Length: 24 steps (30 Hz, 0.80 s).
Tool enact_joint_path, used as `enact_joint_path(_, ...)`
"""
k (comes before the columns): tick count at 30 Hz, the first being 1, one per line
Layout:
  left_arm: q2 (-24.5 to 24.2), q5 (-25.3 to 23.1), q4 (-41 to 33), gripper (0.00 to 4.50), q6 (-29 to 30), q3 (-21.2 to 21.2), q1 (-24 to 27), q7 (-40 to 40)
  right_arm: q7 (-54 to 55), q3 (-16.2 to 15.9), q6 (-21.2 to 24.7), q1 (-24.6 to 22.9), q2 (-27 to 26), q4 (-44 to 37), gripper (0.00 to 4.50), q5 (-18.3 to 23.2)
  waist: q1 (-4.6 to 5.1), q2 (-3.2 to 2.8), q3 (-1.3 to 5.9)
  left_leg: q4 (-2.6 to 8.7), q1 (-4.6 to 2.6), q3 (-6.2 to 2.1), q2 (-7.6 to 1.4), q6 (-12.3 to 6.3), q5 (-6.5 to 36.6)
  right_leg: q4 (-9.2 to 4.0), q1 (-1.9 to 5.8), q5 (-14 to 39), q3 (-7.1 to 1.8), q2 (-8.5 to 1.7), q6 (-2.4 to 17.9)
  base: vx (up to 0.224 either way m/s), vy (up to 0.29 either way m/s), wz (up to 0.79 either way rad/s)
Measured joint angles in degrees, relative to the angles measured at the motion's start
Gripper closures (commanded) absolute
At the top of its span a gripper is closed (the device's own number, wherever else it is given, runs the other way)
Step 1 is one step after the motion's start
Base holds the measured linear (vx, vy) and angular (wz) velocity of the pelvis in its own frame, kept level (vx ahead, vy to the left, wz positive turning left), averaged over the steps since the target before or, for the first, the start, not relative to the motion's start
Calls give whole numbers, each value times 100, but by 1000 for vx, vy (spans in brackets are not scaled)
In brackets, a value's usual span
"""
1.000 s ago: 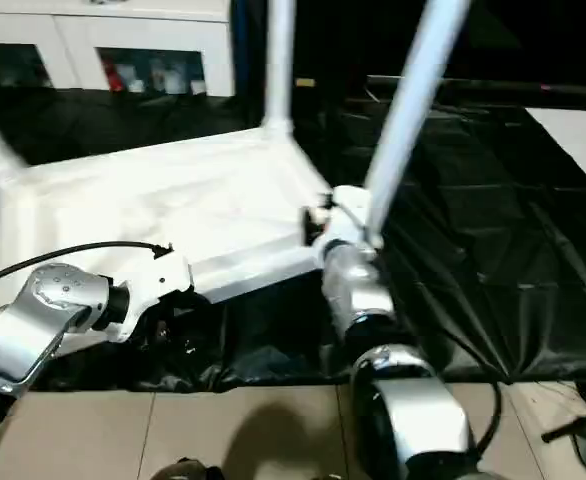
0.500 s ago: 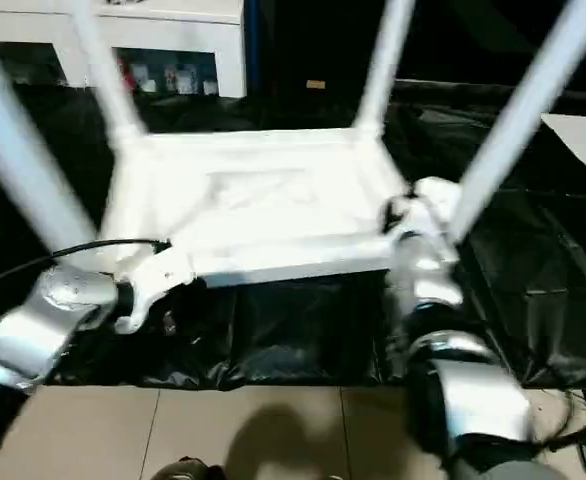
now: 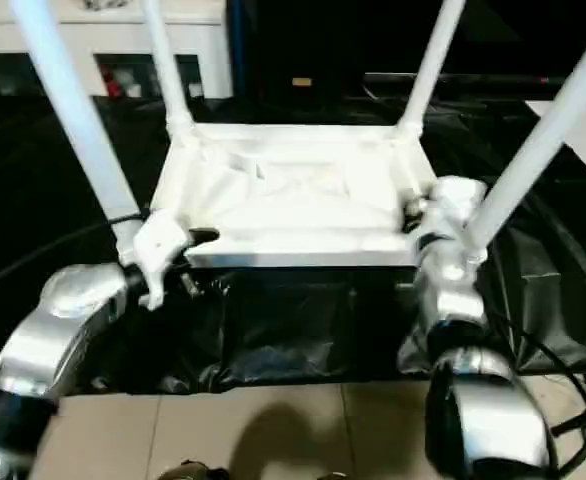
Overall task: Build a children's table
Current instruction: Rotate table base
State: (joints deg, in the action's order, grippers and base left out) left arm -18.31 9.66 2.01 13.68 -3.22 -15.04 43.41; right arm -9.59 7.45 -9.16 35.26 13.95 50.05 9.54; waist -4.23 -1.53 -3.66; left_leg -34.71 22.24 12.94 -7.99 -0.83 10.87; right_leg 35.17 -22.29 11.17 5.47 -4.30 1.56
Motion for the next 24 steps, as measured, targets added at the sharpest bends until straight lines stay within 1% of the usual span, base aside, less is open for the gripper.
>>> enact_joint_path(1, -1, 92, -12, 4, -39, 111, 126, -1, -124, -92, 22, -140, -18, -125, 134, -5, -13, -5, -3, -1, 0, -2, -2, 0, 0, 2, 0, 2, 2, 1, -3, 0, 0, 0)
enact_joint_path(2, 6, 186, -22, 4, -64, 210, 233, -3, -228, -160, 150, -307, -27, -365, 134, 13, -17, -8, -5, 0, 6, -2, -2, 1, -1, 2, -6, 1, 2, 3, -3, 0, 0, 0)
enact_joint_path(3, 4, 316, -98, 4, -183, 365, 470, -5, -385, -314, 309, -634, -25, -921, 134, 52, -37, -12, -3, 0, 4, -3, -3, 0, 0, -1, -4, 3, 2, 3, -5, 0, 0, 0)
enact_joint_path(5, -26, 404, -113, 4, -340, 562, 755, -35, -525, -470, 486, -1005, -20, -1504, 134, 138, -70, -12, -4, 1, 2, -4, -3, -1, 0, -4, 0, 6, 2, 4, -9, 0, 0, 0)
enact_joint_path(7, 3, 427, -96, 4, -583, 747, 908, -144, -567, -591, 659, -1315, 27, -2023, 134, 185, -96, -14, -5, -1, -2, -3, -3, 0, 0, -9, 8, 5, 1, 4, -10, 0, 0, 0)
enact_joint_path(9, 76, 429, -99, 4, -927, 1020, 1060, -335, -596, -615, 899, -1681, 43, -2637, 134, 225, -101, -16, -6, 0, -24, -3, -3, 0, 1, -20, 34, 8, 0, 4, -16, 0, 0, 0)
enact_joint_path(14, 189, 418, -150, 4, -1426, 1248, 1252, -657, -678, -612, 1355, -2227, 138, -3453, 134, 281, -77, -15, -5, 0, -28, -2, -2, 0, 1, -25, 40, 21, -6, 3, -41, 0, 0, 0)
enact_joint_path(17, 303, 419, -182, 4, -1534, 1253, 1322, -813, -691, -599, 1841, -2651, 192, -4151, 134, 389, -83, 0, 1, 6, -30, -4, -2, 1, 1, -22, 36, 26, -6, 4, -54, 0, 0, 0)
enact_joint_path(19, 313, 389, -137, 4, -1538, 1298, 1292, -992, -633, -583, 2074, -2806, 204, -4381, 134, 444, -79, 8, 3, 12, -32, -4, -2, 2, 0, -21, 35, 30, -5, 5, -61, 0, 0, 0)
enact_joint_path(21, 325, 279, 73, 4, -1536, 1338, 1087, -1235, -456, -534, 2303, -2891, 205, -4512, 134, 446, -80, 15, 3, 13, -33, -4, -2, 2, 0, -20, 34, 32, -5, 5, -64, 0, 0, 0)
enact_joint_path(24, 308, 100, 442, 4, -1532, 1351, 738, -1471, -237, -444, 2523, -2903, 182, -4542, 134, 437, -79, 36, 6, 13, -32, -4, -2, 2, 0, -22, 34, 32, -5, 4, -66, 0, 0, 0)
